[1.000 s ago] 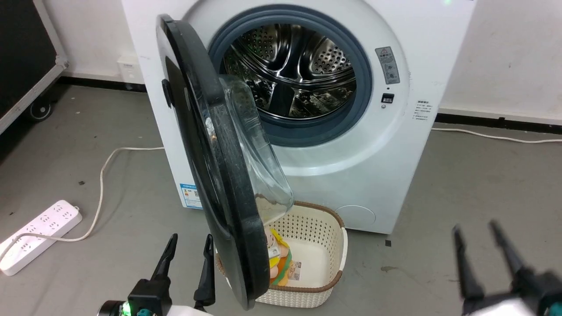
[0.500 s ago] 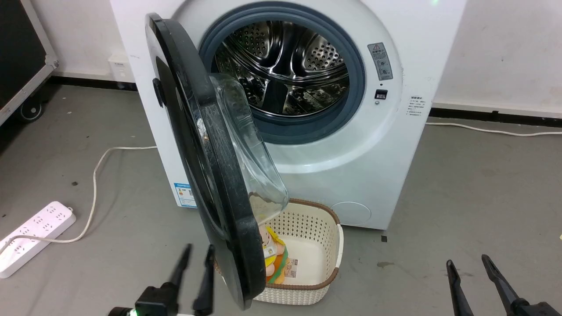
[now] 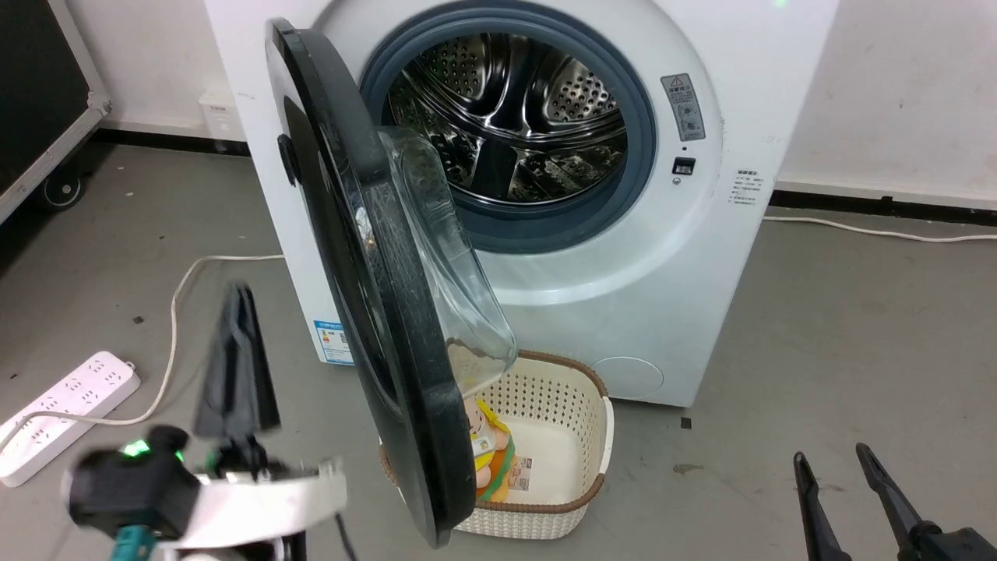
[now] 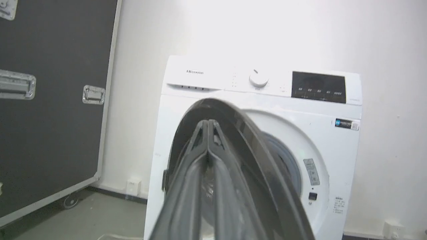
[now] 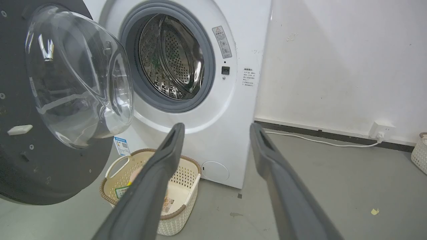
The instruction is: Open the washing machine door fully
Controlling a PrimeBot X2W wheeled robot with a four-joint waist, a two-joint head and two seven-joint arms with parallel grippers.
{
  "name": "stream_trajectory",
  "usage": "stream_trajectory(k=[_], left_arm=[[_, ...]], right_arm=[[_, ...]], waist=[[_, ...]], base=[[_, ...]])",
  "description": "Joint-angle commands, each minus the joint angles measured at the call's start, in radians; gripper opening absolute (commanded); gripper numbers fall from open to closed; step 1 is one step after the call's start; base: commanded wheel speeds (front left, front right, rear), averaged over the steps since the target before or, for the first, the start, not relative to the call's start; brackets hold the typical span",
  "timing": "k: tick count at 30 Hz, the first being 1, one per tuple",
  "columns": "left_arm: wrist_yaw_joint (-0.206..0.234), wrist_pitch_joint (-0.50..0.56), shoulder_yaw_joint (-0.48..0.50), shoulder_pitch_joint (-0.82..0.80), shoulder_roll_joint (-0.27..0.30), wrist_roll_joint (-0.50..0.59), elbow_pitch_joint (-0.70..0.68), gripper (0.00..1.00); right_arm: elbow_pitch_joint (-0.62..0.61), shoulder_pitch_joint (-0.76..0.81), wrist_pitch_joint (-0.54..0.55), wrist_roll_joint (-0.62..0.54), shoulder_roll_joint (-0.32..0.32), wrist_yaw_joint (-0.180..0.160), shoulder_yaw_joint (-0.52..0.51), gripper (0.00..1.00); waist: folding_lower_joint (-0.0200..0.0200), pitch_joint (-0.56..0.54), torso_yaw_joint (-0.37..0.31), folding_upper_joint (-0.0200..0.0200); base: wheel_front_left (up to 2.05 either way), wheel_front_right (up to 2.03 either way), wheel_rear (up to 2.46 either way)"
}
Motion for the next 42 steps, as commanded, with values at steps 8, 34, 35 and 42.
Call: stream_trajectory(k=[8,34,35,42], left_arm=[[-0.009,-0.005,-0.092,-0.085,0.001,0.093,-0.17,0.0],[-0.012,0.024,-0.37,-0.069,0.005,-0.036,0.506,0.0],[-0.011,0.02,-0.364,-0.075,0.007,-0.037,0.514,0.0],[-0.004,0.005,-0.336,-0.082,0.028,-0.045,0.53,0.0]], right_arm=[[0.014,-0.014,-0.004,0.021,0.005,-0.001,0.003,1.0],[0.038,-0.015,-0.005,0.045,0.005,-0.001,0.011,1.0],[0.039,-0.014,-0.005,0.046,0.005,-0.001,0.012,1.0],[0.041,-0.003,-0.005,0.057,0.005,-0.001,0.027,1.0]], waist=[[0.0,-0.006,-0.006,-0.0001],[0.0,0.014,0.008,-0.0001],[0.0,0.013,0.018,-0.0001],[0.0,0.002,0.119,-0.0001]], base=[[0.0,0.0,0.0],[0.0,0.0,0.0],[0.0,0.0,0.0],[0.0,0.0,0.0]])
